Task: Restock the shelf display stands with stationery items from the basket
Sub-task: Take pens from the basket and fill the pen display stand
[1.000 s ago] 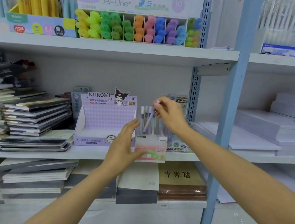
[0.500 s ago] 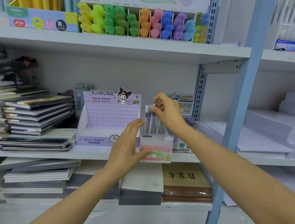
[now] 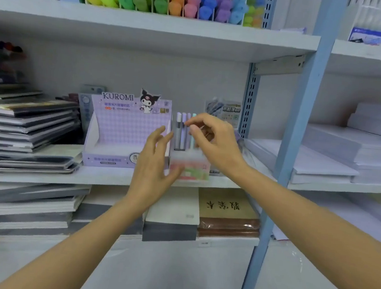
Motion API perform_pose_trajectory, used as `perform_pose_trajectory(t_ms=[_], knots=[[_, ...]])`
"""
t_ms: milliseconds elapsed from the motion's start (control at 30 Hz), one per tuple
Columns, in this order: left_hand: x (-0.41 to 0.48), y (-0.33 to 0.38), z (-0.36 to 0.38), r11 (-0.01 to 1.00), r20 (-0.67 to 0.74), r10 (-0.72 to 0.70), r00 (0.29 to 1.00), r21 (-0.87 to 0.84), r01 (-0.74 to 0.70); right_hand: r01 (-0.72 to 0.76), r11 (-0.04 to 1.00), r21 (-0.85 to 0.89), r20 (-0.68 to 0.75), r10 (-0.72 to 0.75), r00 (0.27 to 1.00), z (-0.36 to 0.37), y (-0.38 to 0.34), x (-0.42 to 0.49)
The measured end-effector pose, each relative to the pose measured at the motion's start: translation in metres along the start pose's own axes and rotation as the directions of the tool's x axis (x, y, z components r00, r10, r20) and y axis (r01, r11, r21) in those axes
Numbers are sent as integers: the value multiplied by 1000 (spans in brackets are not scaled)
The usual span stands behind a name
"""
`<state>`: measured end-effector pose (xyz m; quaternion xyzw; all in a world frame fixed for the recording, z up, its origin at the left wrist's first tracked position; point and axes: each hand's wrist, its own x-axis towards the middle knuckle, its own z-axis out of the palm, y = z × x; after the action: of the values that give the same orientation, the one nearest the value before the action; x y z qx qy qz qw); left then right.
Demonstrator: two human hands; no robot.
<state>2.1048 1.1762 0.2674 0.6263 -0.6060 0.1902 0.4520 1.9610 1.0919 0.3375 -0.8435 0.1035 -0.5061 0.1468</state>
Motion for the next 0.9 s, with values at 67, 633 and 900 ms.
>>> perform_pose_trajectory(t_ms=[67,633,900], knots=[[-20,-1,3,999,-174,48,984,-7,-50,-1,996,94,83,-7,997,1,-9,-35],[-345,-64,144,884,895,-365,256,247,397,-440,843,-310,866,441,234,121,129,-352],[-419,-77,185,925,920,-347,183,304,229,-355,796,-490,867,486,-108,142,153,-443]])
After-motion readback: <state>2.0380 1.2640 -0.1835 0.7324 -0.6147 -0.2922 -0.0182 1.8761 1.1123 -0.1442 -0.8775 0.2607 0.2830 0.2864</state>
